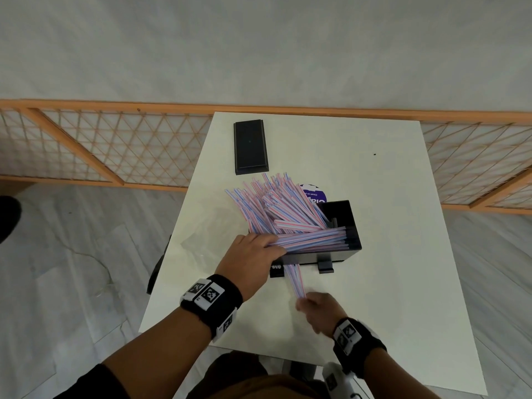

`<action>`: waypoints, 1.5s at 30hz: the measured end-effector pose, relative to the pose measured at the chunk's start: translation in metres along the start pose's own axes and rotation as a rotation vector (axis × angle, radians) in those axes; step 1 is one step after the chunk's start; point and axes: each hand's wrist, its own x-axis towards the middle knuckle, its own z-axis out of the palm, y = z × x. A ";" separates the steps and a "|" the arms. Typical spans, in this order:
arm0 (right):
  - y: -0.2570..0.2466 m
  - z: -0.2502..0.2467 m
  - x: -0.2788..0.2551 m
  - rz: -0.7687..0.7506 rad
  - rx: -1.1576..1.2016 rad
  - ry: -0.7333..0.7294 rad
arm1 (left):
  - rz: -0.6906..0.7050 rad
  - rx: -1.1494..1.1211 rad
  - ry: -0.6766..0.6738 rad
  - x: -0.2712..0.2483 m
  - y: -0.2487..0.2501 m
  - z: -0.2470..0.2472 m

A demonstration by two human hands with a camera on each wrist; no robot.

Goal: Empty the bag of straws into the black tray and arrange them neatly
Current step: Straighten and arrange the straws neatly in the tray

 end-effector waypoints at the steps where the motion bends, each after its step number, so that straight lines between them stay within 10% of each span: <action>1: 0.006 -0.005 -0.008 0.010 -0.023 -0.019 | -0.004 -0.006 0.003 0.000 0.000 0.001; 11: 0.047 -0.074 -0.086 -0.013 -0.446 -0.173 | 0.001 -0.030 0.021 -0.002 0.001 0.004; 20: -0.073 -0.117 -0.116 -0.527 -0.865 0.291 | -0.218 -0.496 0.255 -0.008 -0.015 -0.027; 30: -0.158 -0.108 -0.046 -0.396 -1.296 0.407 | -0.491 -0.708 0.267 -0.019 -0.016 -0.036; 36: -0.149 -0.080 -0.037 -0.795 -1.154 0.433 | -0.350 -0.554 0.237 -0.018 -0.007 -0.032; 40: -0.132 -0.059 -0.017 -0.801 -1.178 0.301 | -0.109 -0.298 0.172 -0.009 0.005 -0.024; 45: -0.138 -0.053 -0.028 -0.786 -1.085 0.229 | -0.126 -0.233 0.146 0.001 0.005 -0.009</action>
